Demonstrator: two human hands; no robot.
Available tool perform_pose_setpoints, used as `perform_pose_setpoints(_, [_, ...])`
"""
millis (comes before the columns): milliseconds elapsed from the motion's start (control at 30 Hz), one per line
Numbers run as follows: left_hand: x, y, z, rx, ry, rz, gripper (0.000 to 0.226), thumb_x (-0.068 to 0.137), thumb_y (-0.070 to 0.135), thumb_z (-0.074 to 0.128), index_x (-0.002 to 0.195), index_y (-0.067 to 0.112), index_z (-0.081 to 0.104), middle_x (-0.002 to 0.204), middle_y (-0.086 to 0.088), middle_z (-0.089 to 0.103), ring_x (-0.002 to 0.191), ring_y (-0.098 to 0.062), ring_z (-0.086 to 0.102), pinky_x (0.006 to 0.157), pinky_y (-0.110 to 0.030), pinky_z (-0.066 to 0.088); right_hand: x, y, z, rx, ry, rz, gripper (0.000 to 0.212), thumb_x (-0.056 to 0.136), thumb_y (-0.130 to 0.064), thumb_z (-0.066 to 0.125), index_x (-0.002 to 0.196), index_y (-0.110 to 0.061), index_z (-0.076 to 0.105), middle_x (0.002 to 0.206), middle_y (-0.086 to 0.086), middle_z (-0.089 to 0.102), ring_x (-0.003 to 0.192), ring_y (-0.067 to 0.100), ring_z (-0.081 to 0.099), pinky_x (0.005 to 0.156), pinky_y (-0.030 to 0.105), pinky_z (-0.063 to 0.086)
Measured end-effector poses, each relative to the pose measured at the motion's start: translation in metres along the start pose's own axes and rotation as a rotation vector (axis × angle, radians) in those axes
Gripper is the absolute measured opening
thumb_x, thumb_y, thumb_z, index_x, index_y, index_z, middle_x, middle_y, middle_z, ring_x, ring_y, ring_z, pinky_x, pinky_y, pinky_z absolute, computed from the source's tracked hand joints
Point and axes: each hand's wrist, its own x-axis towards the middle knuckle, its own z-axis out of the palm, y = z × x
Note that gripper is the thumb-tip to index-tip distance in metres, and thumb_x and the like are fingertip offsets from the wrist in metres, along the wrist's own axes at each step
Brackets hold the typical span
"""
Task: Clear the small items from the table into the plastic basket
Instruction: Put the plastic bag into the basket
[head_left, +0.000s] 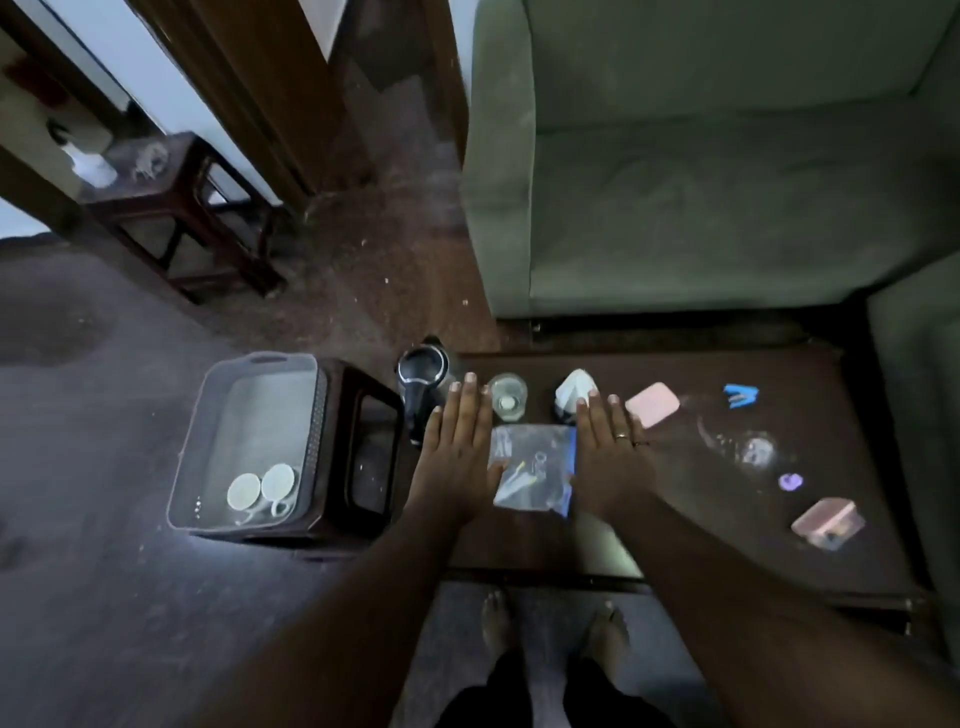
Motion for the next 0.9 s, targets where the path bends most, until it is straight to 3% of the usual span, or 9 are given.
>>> perform_pose_setpoints(100, [0.015,0.001,0.056,0.017,-0.166,0.024,0.094,0.083,0.051,0.062,0.154,0.007,0.020,0.163,-0.017,0.018,0.146,-0.034,0.031,0.105,-0.046,0.043,0.010,0.002,0.052,-0.002,-0.189,0.060,0.078,0.089,-0.046,0.053,0.153,-0.015,0.022,0.154,0.016,0.032,0.133,0.038,0.042,0.105,0.046,0.037])
perform_pose_setpoints(167, [0.029,-0.001,0.095,0.019,-0.249,0.034,0.084,0.089,0.048,0.058,0.154,0.012,0.019,0.164,-0.015,0.016,0.143,-0.033,0.034,0.098,-0.046,0.047,0.021,0.000,0.083,0.110,-0.231,0.136,0.060,0.090,-0.041,0.054,0.143,-0.017,0.038,0.138,0.013,0.049,0.121,0.033,0.052,0.096,0.040,0.043])
perform_pose_setpoints(267, [0.048,-0.001,0.160,-0.031,-0.395,-0.015,0.070,0.096,0.045,0.049,0.155,0.025,0.017,0.165,-0.012,0.009,0.140,-0.033,0.032,0.097,-0.047,0.046,0.041,-0.005,0.130,0.337,-0.259,0.291,0.052,0.091,-0.038,0.058,0.135,-0.014,0.042,0.129,0.014,0.052,0.116,0.036,0.057,0.092,0.041,0.046])
perform_pose_setpoints(400, [0.063,0.006,0.219,-0.135,-0.507,-0.167,0.070,0.099,0.048,0.045,0.156,0.036,0.005,0.165,-0.012,0.001,0.143,-0.035,0.028,0.099,-0.052,0.044,0.071,-0.016,0.176,0.685,-0.288,0.439,0.082,0.084,-0.034,0.068,0.149,-0.011,0.023,0.133,0.020,0.048,0.120,0.043,0.054,0.094,0.045,0.046])
perform_pose_setpoints(433, [0.066,0.007,0.230,-0.162,-0.535,-0.206,0.071,0.099,0.050,0.043,0.156,0.036,0.003,0.166,-0.010,-0.002,0.146,-0.036,0.022,0.102,-0.054,0.042,0.078,-0.018,0.185,0.761,-0.258,0.494,0.081,0.082,-0.031,0.069,0.147,-0.010,0.025,0.133,0.021,0.048,0.119,0.044,0.054,0.094,0.046,0.046])
perform_pose_setpoints(533, [0.071,0.008,0.254,-0.296,-0.635,-0.337,0.071,0.100,0.053,0.038,0.155,0.035,-0.001,0.166,-0.005,-0.012,0.151,-0.035,0.001,0.109,-0.060,0.030,0.090,-0.027,0.201,0.914,-0.132,0.642,0.054,0.078,-0.021,0.066,0.126,-0.011,0.041,0.121,0.019,0.054,0.109,0.043,0.058,0.089,0.045,0.048])
perform_pose_setpoints(667, [0.066,0.012,0.264,-0.351,-0.661,-0.368,0.074,0.098,0.051,0.042,0.155,0.035,-0.003,0.165,-0.006,-0.016,0.150,-0.038,-0.008,0.112,-0.063,0.024,0.103,-0.031,0.201,1.141,-0.158,0.780,0.033,0.076,-0.018,0.069,0.101,-0.018,0.048,0.102,0.008,0.066,0.093,0.032,0.066,0.083,0.040,0.056])
perform_pose_setpoints(800, [0.060,0.009,0.254,-0.377,-0.644,-0.376,0.076,0.096,0.049,0.048,0.156,0.033,0.004,0.166,-0.003,-0.006,0.150,-0.037,0.009,0.112,-0.059,0.026,0.101,-0.028,0.188,1.226,-0.250,0.799,0.015,0.077,-0.019,0.074,0.088,-0.013,0.066,0.088,0.010,0.073,0.079,0.030,0.071,0.077,0.043,0.060])
perform_pose_setpoints(900, [0.059,0.005,0.221,-0.401,-0.576,-0.440,0.080,0.095,0.051,0.049,0.156,0.022,0.007,0.165,-0.008,0.008,0.144,-0.038,0.026,0.111,-0.054,0.029,0.086,-0.018,0.155,1.393,-0.270,0.719,0.013,0.078,-0.015,0.076,0.077,-0.020,0.065,0.076,0.003,0.070,0.067,0.017,0.067,0.065,0.032,0.057])
